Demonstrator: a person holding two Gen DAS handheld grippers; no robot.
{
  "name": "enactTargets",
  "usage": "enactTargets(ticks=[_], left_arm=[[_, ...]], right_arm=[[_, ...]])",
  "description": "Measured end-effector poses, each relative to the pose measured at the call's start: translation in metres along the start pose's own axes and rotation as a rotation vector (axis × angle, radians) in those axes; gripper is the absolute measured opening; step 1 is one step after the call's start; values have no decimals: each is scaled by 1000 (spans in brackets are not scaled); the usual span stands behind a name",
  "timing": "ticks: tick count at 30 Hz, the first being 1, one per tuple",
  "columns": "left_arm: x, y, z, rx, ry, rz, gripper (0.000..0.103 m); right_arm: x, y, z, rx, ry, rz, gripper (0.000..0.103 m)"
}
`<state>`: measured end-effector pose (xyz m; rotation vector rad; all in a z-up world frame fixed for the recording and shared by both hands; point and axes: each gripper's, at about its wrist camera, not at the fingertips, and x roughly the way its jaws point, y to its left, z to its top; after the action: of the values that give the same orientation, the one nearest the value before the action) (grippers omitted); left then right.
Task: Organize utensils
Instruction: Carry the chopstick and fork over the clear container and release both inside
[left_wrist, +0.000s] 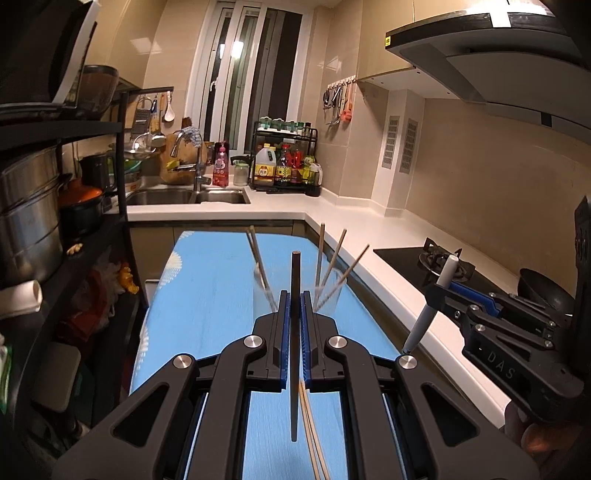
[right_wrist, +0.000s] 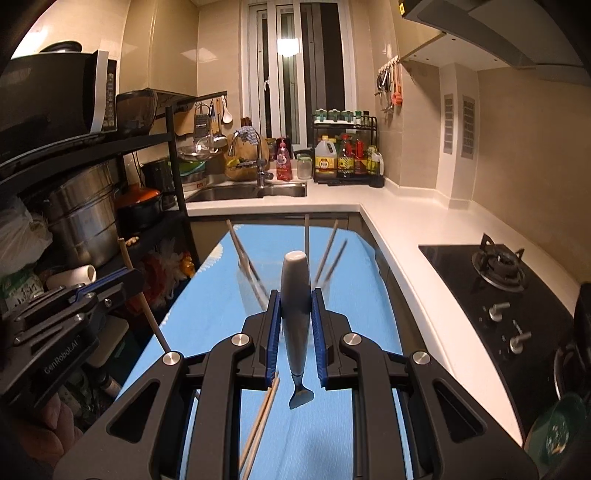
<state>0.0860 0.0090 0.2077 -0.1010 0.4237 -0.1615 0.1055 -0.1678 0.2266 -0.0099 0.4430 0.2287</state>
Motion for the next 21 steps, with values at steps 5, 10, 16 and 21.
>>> enactTargets(ticks=[5, 10, 16, 21], left_arm=[[26, 5, 45, 14, -15, -13, 6], [56, 10, 87, -7, -27, -22, 6], [84, 12, 125, -25, -93, -26, 6], [122, 13, 128, -15, -90, -11, 6]], right_arm=[[18, -4, 55, 3, -37, 48, 17], [39, -3, 100, -34, -89, 49, 17], [78, -8, 119, -38, -89, 45, 17], [116, -11, 110, -48, -47, 39, 17]])
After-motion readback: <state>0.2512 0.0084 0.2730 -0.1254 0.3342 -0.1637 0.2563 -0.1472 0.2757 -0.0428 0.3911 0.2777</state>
